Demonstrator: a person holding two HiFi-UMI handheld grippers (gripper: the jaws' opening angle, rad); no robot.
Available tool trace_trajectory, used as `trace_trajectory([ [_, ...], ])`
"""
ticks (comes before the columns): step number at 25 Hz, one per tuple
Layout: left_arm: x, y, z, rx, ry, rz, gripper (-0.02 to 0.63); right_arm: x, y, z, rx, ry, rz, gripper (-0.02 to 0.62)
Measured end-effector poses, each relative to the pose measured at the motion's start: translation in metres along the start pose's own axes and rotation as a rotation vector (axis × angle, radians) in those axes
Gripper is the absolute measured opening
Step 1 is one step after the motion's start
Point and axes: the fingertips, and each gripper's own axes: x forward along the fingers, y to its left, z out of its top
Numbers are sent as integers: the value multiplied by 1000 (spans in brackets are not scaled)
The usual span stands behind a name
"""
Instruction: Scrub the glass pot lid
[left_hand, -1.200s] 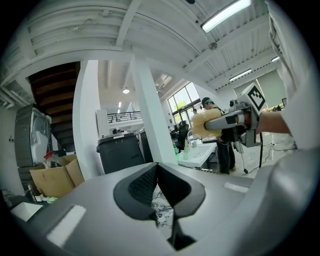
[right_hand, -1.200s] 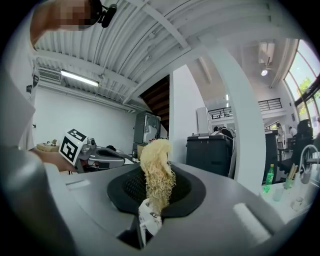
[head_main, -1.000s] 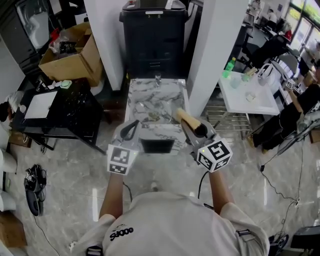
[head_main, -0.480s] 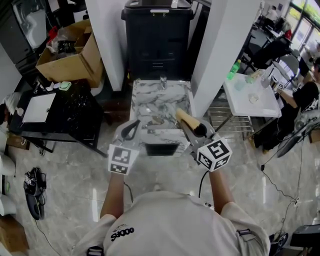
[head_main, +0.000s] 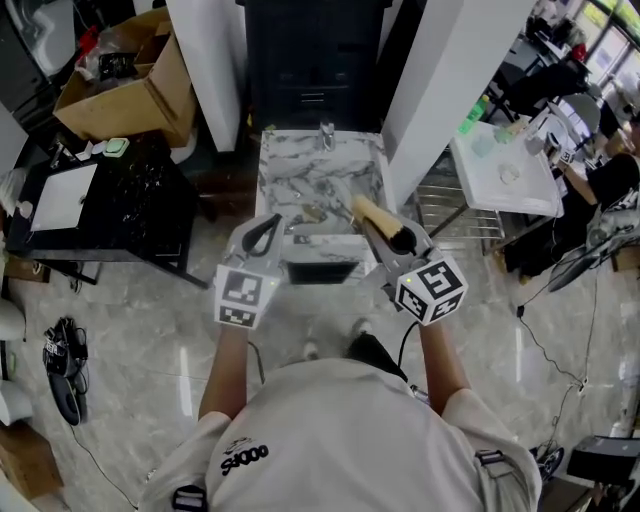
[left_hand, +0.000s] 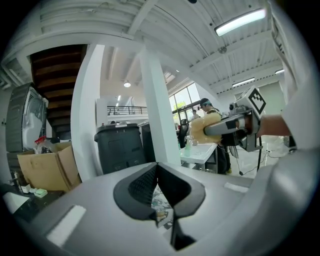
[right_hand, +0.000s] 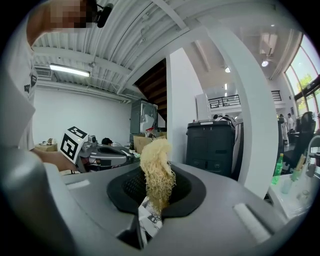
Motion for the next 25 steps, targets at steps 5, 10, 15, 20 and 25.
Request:
trace_trajectory([
  [5,8,6,-11,-18,30,15,9,17,-13,-15,21,43,15,52],
  [10,27,20,-29,-56,74,60,9,46,-36,-28,41,73,45,51],
  [15,56,34,-42,-66,120,104,9,82,-66,-39,61,99,86,51],
  [20,89,54,-58,-112,167,165,9,122,-91,-55,72,143,153,52],
  [25,119,71,-73,-138,213,221,9,165,-116,-79,70,193,210,49],
])
